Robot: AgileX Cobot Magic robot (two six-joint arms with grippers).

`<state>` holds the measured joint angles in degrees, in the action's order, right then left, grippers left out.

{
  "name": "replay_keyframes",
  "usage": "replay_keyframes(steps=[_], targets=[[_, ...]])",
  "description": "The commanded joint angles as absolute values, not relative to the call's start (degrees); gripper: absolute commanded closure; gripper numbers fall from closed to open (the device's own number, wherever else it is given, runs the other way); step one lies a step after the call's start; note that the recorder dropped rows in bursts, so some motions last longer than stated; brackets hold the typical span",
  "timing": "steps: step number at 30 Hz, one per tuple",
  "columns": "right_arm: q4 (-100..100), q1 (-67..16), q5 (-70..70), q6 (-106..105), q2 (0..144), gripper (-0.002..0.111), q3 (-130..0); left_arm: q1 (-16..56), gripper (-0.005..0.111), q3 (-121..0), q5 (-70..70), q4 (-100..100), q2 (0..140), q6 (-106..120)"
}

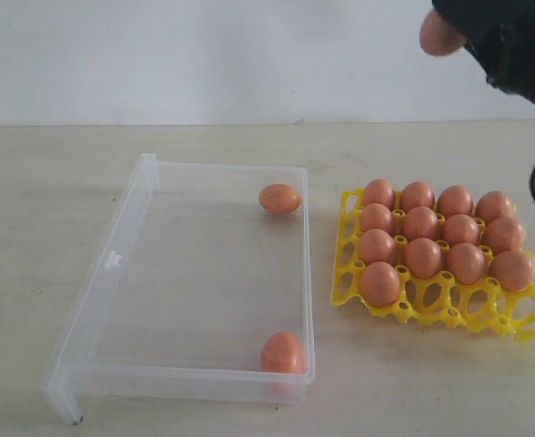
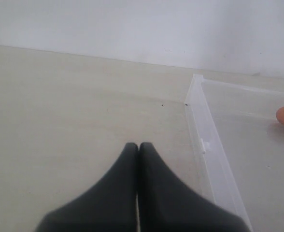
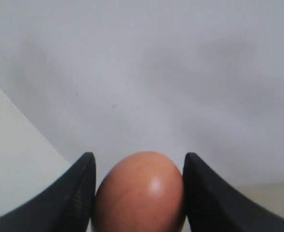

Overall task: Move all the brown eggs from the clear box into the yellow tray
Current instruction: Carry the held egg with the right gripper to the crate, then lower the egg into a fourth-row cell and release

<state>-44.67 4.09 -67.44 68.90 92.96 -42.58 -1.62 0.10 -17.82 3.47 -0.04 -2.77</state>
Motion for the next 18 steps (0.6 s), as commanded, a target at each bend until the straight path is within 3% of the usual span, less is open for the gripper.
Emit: replay_keyframes(steps=[1,6,9,18], targets=[[-60.64,12.33,-69.96,73.1,93.27,0.109,-37.66,-1.43,0.111,0.0,-17.41,3.6,0.0,-2.8],[-66.45,13.43,-69.84,59.54,93.27,0.109,-26.26,-1.43,0.111,0.0,-17.41,3.6,0.0,-2.8],[-66.32,12.09,-62.49,52.91,93.27,0.109,-21.61,-1.43,0.111,0.0,-17.41,3.6,0.0,-2.8],[-60.18,6.24,-50.06,44.46,93.27,0.109,-20.73,-1.43,0.111,0.0,-17.41,3.6,0.0,-2.8]])
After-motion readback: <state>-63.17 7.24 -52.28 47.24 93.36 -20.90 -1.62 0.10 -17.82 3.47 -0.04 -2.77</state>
